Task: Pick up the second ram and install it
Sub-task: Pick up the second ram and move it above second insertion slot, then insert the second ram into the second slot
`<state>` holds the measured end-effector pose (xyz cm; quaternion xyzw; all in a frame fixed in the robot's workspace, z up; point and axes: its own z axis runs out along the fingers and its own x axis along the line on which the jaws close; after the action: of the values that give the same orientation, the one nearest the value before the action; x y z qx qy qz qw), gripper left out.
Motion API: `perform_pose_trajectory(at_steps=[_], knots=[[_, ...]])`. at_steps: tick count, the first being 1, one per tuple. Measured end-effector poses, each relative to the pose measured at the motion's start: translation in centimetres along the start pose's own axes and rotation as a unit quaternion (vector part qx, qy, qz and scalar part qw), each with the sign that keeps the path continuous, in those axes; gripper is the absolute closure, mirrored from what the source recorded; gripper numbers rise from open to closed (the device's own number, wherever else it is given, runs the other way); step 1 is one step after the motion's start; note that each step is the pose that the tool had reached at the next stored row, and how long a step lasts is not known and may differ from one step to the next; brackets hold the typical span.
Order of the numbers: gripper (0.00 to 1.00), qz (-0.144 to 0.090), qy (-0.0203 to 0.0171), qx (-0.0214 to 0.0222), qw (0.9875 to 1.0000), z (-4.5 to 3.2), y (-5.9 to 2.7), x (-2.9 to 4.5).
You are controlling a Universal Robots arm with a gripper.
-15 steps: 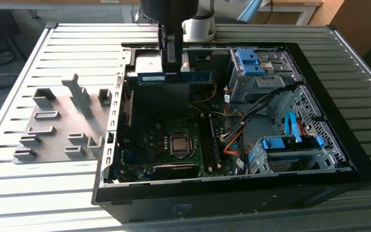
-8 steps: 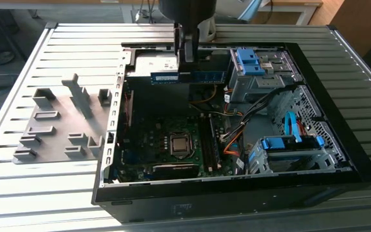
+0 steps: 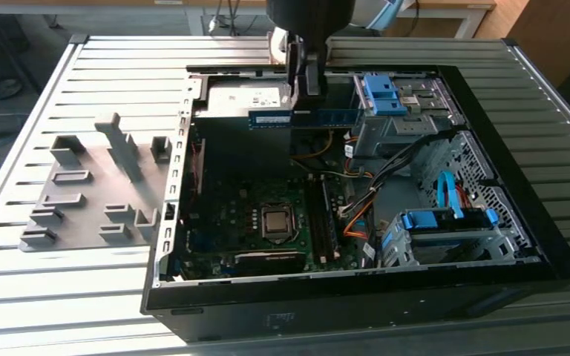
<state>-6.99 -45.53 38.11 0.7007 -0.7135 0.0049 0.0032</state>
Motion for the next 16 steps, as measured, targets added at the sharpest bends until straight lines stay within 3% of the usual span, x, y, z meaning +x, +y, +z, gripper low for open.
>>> perform_pose_trajectory(at_steps=[16], knots=[[0.86, 0.000, 0.0000, 0.0000, 1.0000, 0.00, -0.52, -0.01]])
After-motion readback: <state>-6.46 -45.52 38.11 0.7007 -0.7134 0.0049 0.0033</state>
